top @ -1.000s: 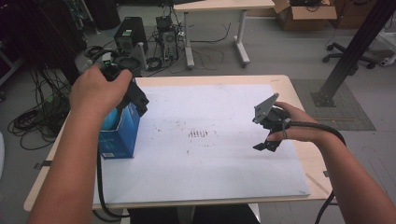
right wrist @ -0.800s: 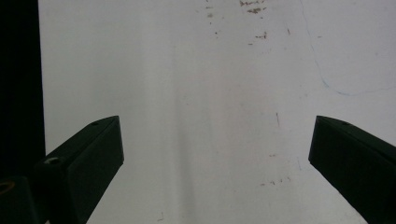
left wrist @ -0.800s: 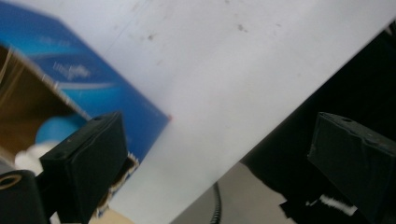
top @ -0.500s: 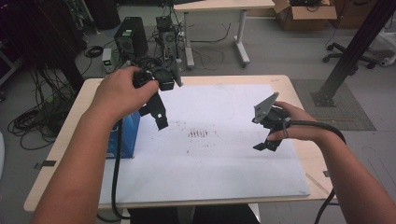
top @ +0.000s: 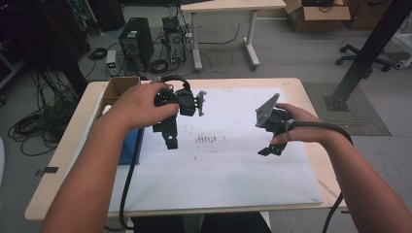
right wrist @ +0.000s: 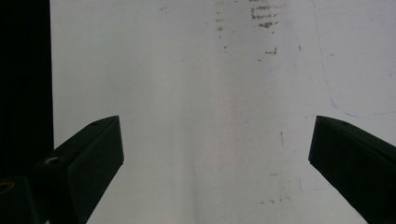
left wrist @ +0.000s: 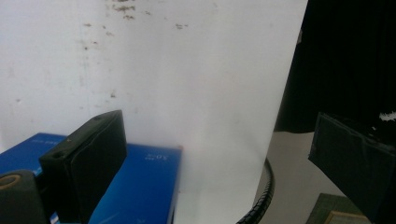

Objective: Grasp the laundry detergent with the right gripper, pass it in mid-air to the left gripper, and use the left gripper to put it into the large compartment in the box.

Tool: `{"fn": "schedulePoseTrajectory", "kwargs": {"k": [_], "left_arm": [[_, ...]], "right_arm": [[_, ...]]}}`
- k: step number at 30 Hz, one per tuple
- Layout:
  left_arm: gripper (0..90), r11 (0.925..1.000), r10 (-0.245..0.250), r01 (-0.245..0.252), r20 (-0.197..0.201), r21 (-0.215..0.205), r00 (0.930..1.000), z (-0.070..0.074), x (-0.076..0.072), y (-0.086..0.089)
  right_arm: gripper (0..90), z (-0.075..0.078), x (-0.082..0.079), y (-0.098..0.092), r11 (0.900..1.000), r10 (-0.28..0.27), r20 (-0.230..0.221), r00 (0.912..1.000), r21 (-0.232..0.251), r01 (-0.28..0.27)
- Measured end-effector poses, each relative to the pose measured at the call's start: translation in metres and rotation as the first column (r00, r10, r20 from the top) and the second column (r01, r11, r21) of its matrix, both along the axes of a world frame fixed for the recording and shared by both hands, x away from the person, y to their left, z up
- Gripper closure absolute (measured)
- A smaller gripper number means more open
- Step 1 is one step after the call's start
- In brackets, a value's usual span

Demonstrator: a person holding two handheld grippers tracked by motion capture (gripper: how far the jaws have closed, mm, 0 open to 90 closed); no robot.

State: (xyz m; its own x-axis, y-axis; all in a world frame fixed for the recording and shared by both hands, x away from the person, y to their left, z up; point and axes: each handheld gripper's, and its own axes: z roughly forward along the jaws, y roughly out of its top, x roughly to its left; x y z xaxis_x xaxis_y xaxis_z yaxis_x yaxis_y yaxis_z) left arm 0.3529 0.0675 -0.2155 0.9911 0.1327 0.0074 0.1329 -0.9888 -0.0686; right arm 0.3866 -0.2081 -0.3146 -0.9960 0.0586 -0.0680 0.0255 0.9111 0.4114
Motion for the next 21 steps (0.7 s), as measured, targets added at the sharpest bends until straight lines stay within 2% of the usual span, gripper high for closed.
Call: {"fn": "schedulePoseTrajectory", "kwargs": {"k": [4,6,15,21], "left_arm": [[4.8,0.9992,-0.036,0.036,-0.01,0.016,0.9993,-0.011,0.005,-0.001],[4.9,0.9991,-0.042,0.042,-0.016,0.005,0.999,-0.013,0.007,0.001],[4.7,0.9985,-0.049,0.048,-0.03,-0.025,0.9983,-0.013,0.012,0.006],[4.6,0.998,-0.059,0.058,-0.03,-0.024,0.9978,-0.011,0.011,0.007]], "right_arm": [[3.1,0.001,0.003,0.006,1.0,0.004,-0.007,1.0,-0.018,-0.004],[3.1,0.001,0.005,0.008,1.0,0.007,-0.006,1.0,-0.023,-0.008],[3.1,0.003,0.01,0.012,0.999,0.011,-0.009,0.9999,-0.04,-0.012],[3.1,0.005,0.012,0.016,0.999,0.015,-0.007,0.9999,-0.038,-0.016]]}}
